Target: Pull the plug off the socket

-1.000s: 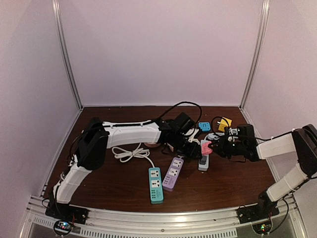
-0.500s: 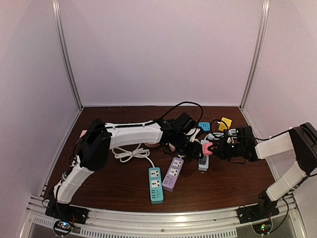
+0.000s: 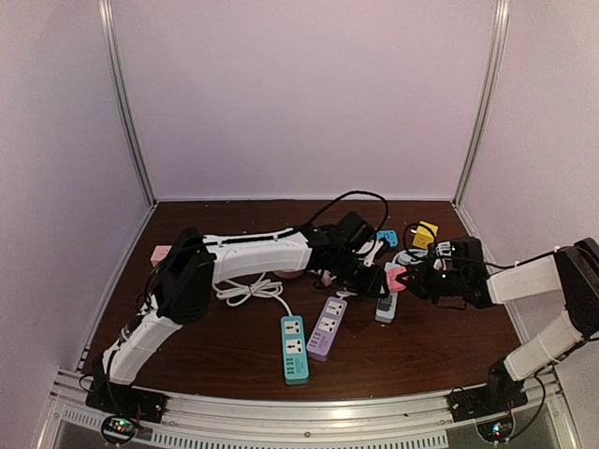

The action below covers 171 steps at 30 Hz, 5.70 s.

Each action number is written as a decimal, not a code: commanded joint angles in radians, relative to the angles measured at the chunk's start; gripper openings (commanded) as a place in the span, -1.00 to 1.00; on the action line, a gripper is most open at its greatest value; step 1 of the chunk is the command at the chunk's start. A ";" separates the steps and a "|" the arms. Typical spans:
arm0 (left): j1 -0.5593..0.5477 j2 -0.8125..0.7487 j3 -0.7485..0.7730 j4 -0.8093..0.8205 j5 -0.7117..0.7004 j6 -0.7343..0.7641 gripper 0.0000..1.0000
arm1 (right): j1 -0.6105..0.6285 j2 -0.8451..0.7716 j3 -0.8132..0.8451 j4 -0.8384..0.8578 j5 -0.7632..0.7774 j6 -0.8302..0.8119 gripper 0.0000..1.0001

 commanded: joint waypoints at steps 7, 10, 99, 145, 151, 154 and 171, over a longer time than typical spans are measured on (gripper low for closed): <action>0.002 0.021 -0.013 -0.073 -0.001 0.047 -0.16 | 0.039 -0.172 -0.044 -0.094 0.097 0.069 -0.87; 0.002 0.026 -0.013 -0.073 0.010 0.049 -0.16 | 0.040 -0.134 -0.034 -0.066 0.095 0.072 -0.87; 0.097 -0.351 -0.187 -0.023 -0.092 0.083 -0.05 | 0.032 -0.111 0.377 -1.046 0.871 -0.375 -0.76; 0.038 -0.327 -0.244 -0.006 -0.149 -0.016 -0.06 | 0.206 0.031 0.322 -0.747 0.540 -0.315 -0.21; 0.036 -0.316 -0.222 -0.022 -0.186 -0.046 -0.07 | 0.214 -0.005 0.256 -0.730 0.543 -0.300 -0.26; 0.037 -0.324 -0.220 -0.030 -0.206 -0.049 -0.07 | 0.234 -0.014 0.227 -0.706 0.538 -0.286 -0.29; 0.112 -0.445 -0.368 -0.020 -0.256 -0.029 -0.06 | 0.413 0.227 0.384 -0.506 0.429 -0.185 -0.34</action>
